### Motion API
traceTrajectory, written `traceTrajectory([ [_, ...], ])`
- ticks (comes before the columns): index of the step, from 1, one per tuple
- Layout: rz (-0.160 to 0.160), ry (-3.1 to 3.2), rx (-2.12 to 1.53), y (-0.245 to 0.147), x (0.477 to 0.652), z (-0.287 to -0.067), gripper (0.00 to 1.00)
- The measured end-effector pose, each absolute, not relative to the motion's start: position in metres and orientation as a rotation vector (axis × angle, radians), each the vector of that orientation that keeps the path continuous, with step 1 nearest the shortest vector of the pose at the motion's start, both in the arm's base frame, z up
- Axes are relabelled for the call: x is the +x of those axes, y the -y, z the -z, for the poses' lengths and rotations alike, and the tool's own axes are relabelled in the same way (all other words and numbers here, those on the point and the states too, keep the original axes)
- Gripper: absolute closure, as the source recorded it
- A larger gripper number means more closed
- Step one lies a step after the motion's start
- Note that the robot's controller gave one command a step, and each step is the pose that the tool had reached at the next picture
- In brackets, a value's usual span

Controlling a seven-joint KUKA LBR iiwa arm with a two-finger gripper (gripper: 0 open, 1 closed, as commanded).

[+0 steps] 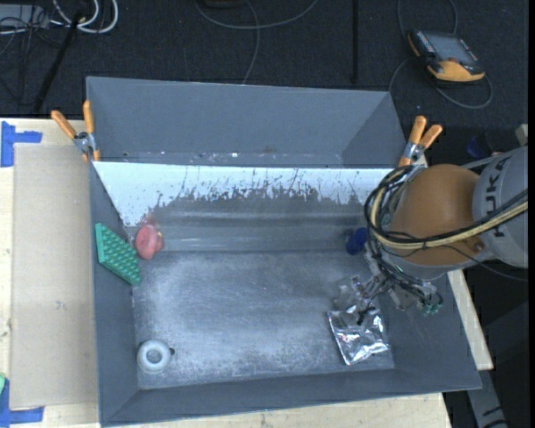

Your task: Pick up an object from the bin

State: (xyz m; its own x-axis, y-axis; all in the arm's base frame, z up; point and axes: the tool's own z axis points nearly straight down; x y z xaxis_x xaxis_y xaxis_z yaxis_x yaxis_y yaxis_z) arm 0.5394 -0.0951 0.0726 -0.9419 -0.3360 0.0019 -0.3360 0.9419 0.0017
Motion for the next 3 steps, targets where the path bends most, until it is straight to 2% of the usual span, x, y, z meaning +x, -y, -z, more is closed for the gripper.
traceTrajectory([
  [1,-0.004,3.099,0.569,0.094,0.549,-0.210,1.00],
  [2,0.003,2.989,0.969,0.087,0.585,-0.162,1.00],
  [3,-0.002,2.970,1.023,0.121,0.530,-0.215,1.00],
])
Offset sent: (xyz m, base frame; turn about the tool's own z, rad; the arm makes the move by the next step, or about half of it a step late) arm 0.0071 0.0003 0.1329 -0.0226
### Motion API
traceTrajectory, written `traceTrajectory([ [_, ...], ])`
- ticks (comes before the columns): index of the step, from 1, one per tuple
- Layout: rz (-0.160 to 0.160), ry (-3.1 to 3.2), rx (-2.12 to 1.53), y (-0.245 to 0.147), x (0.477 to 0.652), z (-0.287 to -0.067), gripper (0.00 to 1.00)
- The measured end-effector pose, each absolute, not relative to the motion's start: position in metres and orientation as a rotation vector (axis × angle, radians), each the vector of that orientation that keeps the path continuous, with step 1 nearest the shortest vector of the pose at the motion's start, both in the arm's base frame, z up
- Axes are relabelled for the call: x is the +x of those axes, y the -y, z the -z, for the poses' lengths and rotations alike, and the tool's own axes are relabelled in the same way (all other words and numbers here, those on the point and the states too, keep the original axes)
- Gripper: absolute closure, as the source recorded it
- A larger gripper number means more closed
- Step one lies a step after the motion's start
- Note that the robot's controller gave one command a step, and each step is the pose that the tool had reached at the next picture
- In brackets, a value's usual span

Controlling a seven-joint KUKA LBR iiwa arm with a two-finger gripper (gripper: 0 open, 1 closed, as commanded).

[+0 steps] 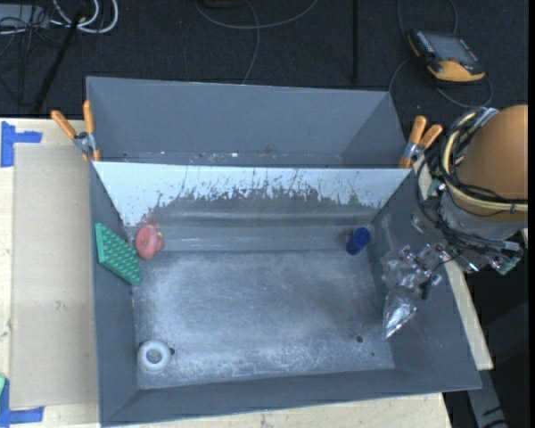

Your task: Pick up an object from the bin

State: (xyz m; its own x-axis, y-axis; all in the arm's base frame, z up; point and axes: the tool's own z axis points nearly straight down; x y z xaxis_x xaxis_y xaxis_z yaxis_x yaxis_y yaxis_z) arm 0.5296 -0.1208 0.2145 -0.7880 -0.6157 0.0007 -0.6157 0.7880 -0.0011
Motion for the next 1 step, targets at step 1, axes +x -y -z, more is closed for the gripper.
traceTrajectory([
  [1,0.003,2.836,1.357,0.0827,0.5523,-0.2063,1.00],
])
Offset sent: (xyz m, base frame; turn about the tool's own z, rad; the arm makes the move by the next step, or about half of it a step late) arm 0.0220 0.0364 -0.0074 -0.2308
